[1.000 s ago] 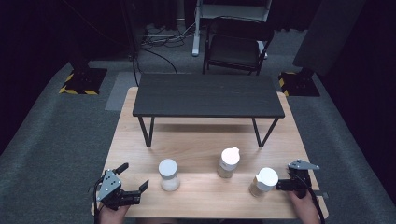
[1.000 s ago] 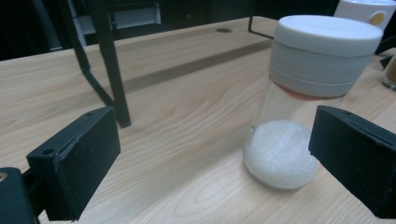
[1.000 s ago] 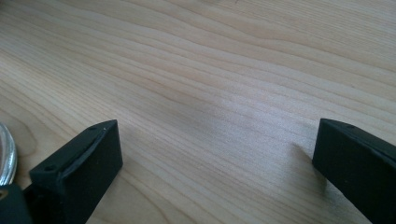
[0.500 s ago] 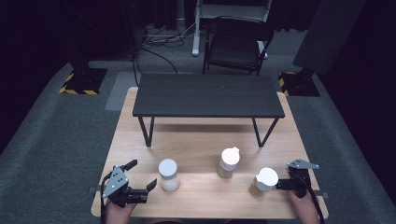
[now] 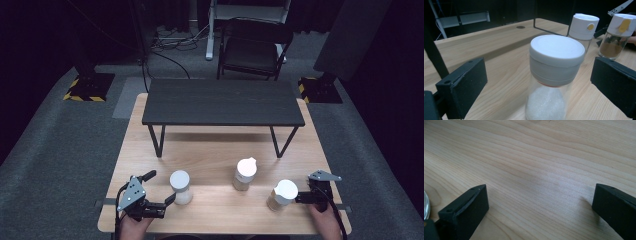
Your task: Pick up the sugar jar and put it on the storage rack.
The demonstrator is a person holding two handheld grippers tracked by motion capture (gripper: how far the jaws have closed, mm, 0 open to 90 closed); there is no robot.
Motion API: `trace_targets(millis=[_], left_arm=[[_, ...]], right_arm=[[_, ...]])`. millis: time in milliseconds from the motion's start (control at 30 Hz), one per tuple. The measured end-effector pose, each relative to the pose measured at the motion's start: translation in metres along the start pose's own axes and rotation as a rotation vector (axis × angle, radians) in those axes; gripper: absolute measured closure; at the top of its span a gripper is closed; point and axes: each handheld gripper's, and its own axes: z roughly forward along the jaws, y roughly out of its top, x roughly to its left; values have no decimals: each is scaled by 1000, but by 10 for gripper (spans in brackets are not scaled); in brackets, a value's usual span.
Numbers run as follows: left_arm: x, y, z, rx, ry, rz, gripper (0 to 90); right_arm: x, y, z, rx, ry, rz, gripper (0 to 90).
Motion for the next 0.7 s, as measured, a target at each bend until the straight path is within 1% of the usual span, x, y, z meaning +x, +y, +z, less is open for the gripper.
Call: trace_targets(millis=[700], left_arm=[[2, 4, 23, -1, -52, 18, 5]], right_arm=[[0, 0, 0, 0, 0, 0, 5]])
